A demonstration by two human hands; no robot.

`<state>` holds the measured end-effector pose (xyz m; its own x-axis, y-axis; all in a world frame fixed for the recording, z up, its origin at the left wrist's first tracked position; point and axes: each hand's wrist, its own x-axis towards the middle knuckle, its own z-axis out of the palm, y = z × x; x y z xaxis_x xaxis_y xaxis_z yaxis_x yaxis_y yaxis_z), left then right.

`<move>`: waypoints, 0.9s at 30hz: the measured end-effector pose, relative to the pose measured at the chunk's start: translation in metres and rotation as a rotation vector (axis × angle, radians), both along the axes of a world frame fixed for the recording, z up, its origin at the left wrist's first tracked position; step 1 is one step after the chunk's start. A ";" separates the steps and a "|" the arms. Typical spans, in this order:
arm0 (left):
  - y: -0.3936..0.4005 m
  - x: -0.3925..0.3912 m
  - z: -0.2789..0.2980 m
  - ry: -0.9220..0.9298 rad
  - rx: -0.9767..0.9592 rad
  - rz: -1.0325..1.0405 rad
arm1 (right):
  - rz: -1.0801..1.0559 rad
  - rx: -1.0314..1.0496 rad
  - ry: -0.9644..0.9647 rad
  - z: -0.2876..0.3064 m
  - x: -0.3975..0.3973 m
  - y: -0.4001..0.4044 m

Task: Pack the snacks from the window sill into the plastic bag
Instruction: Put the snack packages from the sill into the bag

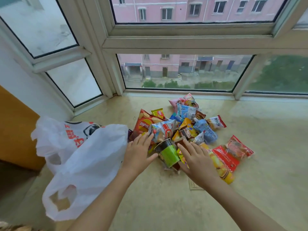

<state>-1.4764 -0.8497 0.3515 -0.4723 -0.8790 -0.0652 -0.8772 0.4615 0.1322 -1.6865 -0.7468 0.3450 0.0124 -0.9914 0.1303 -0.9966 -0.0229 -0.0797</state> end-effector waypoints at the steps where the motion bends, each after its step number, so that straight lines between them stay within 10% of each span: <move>1: -0.005 -0.005 -0.009 -0.005 0.016 0.023 | 0.006 0.002 0.008 -0.008 -0.005 -0.004; 16: -0.136 -0.116 -0.079 -0.325 -0.054 -0.104 | -0.010 0.012 -0.002 -0.114 -0.014 -0.085; 27: -0.155 -0.090 -0.115 -0.208 0.334 0.026 | -0.078 0.030 -0.046 -0.146 -0.015 -0.102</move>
<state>-1.5661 -1.0044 0.2361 -0.3969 -0.8045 -0.4419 -0.9118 0.4006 0.0896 -1.7014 -0.8491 0.1989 -0.0706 -0.9926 0.0990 -0.9905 0.0580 -0.1248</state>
